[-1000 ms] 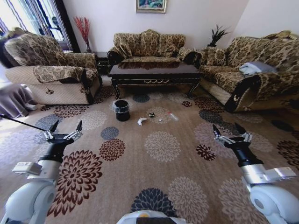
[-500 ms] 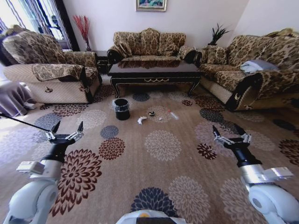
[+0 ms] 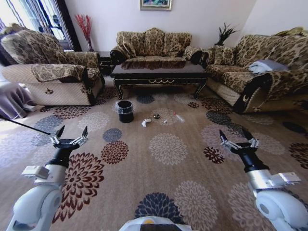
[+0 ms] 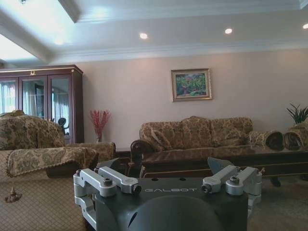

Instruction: Move to the front of the table and pick up the trash from the floor, then place it into the trash bin.

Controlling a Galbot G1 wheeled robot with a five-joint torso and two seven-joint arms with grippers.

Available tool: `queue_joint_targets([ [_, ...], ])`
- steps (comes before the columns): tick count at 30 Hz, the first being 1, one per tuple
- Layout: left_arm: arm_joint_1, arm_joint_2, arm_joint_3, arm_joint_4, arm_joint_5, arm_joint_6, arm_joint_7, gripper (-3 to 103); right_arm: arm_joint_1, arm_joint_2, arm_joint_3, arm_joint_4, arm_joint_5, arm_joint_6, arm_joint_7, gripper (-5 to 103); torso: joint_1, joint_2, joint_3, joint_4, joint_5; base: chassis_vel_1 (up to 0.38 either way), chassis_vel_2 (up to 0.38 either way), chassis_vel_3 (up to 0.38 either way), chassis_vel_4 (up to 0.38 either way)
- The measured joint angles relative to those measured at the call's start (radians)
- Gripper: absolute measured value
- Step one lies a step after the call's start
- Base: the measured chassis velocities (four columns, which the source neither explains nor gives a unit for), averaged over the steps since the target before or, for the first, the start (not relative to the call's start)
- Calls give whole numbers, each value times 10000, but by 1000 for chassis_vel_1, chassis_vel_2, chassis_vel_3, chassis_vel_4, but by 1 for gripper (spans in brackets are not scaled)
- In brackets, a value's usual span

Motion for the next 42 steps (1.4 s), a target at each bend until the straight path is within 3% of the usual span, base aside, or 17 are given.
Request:
queue_joint_targets([
  [11, 29, 45, -729, -780, -776, 540, -340, 100, -15, 14, -35, -21, -53, -3, 0, 100, -114, -450, -337, 0, 1, 0, 0, 0, 0],
  [42, 29, -50, -438, -753, -588, 548, -326, 100, -82, 18, -78, -13, -184, -5, -4, 100, -375, -1650, -1277, 0, 0, 0, 0, 0, 0],
])
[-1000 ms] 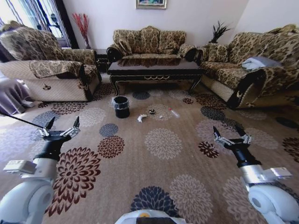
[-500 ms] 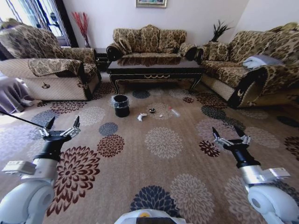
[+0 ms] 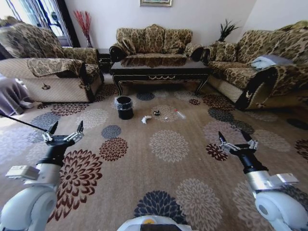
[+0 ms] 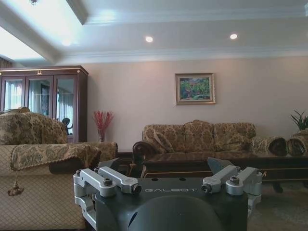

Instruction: Move to the front of the table and pick up the trash from the floor, then place it into the trash bin.

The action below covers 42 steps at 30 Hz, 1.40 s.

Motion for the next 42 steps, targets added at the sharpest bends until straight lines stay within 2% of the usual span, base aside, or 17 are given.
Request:
queue_joint_targets([
  [23, 49, 21, 89, -13, 94, -13, 8, 100, -4, -16, 3, -14, 55, 94, -4, 100, -45, -852, -806, 0, 0, 0, 0, 0, 0],
  [29, 40, 10, 245, 86, 180, -135, 13, 100, 69, -37, -47, -80, 53, 157, -87, 100, -42, -1127, -1084, 0, 0, 0, 0, 0, 0],
  [42, -10, -83, 524, 439, 535, -228, -127, 100, 172, -14, -154, -188, 32, 12, 74, 100, -39, -1161, -1139, 0, 0, 0, 0, 0, 0],
])
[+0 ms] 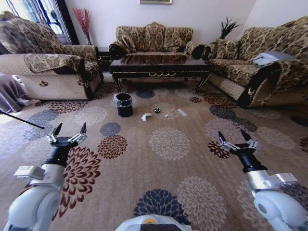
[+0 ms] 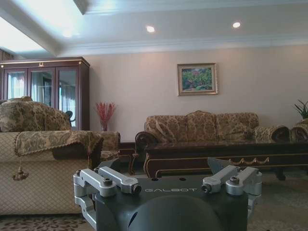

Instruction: Move to the front of the table and pick up the trash from the floor, then place it into the trash bin.

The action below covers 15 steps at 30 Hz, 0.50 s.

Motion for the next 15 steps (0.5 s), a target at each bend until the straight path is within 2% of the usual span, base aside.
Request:
queue_joint_targets([
  [10, 83, -63, 111, 89, 284, 106, -112, 100, 127, 39, -181, -125, -3, -27, -22, 100, 3, 20, 37, 0, 0, 0, 0, 0, 0],
  [15, 131, -51, 53, 82, 285, 106, -100, 100, 234, 52, -267, -233, -16, -7, -50, 100, 3, 38, 50, 0, -2, -99, 78, 92, -72],
])
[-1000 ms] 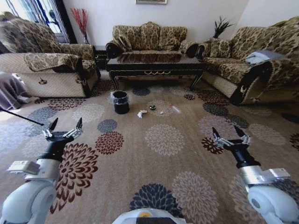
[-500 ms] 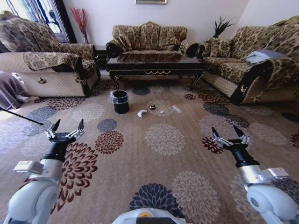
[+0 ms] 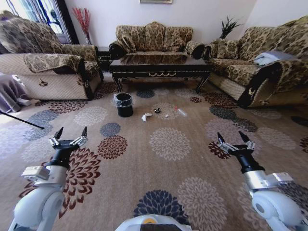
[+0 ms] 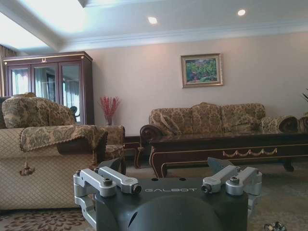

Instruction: Move to the front of the table and pick up the trash from the floor, then place it into the trash bin.

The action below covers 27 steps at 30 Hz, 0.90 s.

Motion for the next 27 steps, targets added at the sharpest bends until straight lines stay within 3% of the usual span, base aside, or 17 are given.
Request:
queue_joint_targets([
  [27, 10, -92, -20, 10, 26, -59, 56, 100, 161, -18, -146, -191, -46, 73, -64, 100, 6, 39, 34, 0, 0, -246, 241, 247, -245],
])
